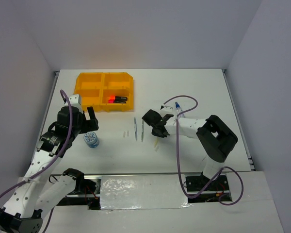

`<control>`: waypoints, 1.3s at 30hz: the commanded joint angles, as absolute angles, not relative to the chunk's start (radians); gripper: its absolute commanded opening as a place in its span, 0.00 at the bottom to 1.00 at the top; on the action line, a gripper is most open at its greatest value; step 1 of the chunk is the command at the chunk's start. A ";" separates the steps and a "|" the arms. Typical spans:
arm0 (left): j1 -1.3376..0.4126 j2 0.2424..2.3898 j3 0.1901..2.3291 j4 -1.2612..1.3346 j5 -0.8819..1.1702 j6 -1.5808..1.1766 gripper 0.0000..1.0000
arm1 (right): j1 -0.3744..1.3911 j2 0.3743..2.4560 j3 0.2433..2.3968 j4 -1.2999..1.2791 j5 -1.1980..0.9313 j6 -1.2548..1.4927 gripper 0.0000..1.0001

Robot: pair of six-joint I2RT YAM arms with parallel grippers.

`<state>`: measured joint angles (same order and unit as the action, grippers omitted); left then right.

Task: Sort the stationery into containers
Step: Pick up the pen from the center of the board, then pick up the pen cap from the center of the board.

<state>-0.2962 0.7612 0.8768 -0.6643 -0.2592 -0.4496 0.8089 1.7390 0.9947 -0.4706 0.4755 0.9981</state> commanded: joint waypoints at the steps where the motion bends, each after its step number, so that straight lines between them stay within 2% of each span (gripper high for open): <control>1: -0.301 0.753 0.888 -0.646 -0.285 -0.451 0.99 | 0.816 1.787 0.993 -0.428 0.440 1.029 0.26; 4: -0.301 0.739 0.888 -0.649 -0.305 -0.457 0.99 | 0.810 1.769 1.020 -0.414 0.437 1.019 0.21; 5: -0.301 0.735 0.888 -0.646 -0.304 -0.456 0.99 | 0.807 1.766 1.037 -0.426 0.436 1.011 0.11; 6: -0.301 0.729 0.887 -0.641 -0.299 -0.453 0.99 | 0.796 1.757 1.075 -0.434 0.434 1.005 0.08; 7: -0.301 0.727 0.885 -0.638 -0.292 -0.449 0.99 | 0.790 1.747 1.095 -0.439 0.428 0.997 0.02; 8: -0.301 0.729 0.887 -0.635 -0.275 -0.445 0.99 | 0.782 1.731 1.126 -0.449 0.425 0.980 0.00; 11: -0.301 0.751 0.893 -0.621 -0.232 -0.430 0.99 | 0.765 1.603 1.126 -0.425 0.426 0.922 0.00; 16: -0.310 0.801 0.893 -0.597 -0.169 -0.492 0.99 | 0.732 1.248 1.019 -0.409 0.457 0.787 0.00; 18: -0.324 0.827 0.871 -0.571 -0.128 -0.523 0.99 | 0.704 1.171 0.991 -0.455 0.425 0.735 0.00; 20: -0.359 0.842 0.858 -0.546 -0.123 -0.563 0.99 | 0.683 1.079 0.996 -0.573 0.484 0.698 0.00; 21: -0.386 0.844 0.850 -0.529 -0.136 -0.578 0.99 | 0.678 1.045 0.994 -0.612 0.511 0.681 0.00; 24: -0.616 0.897 0.836 -0.454 -0.285 -0.655 0.99 | 0.649 0.902 0.959 -0.686 0.510 0.634 0.00; 26: -0.785 1.036 0.873 -0.421 -0.333 -0.681 0.99 | 0.626 0.821 0.928 -0.686 0.460 0.609 0.00; 29: -0.920 1.242 0.948 -0.378 -0.391 -0.693 0.99 | 0.627 0.761 0.891 -0.698 0.422 0.621 0.00; 31: -0.966 1.333 0.983 -0.353 -0.384 -0.689 0.98 | 0.626 0.743 0.864 -0.724 0.474 0.650 0.00; 39: -1.045 1.704 1.172 -0.331 -0.328 -0.664 0.89 | 0.611 0.726 0.861 -0.796 0.569 0.670 0.00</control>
<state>-1.0264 1.6520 1.1080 -0.3706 -0.3332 -0.6617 0.6186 0.7368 0.8581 -0.7586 0.4984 0.6605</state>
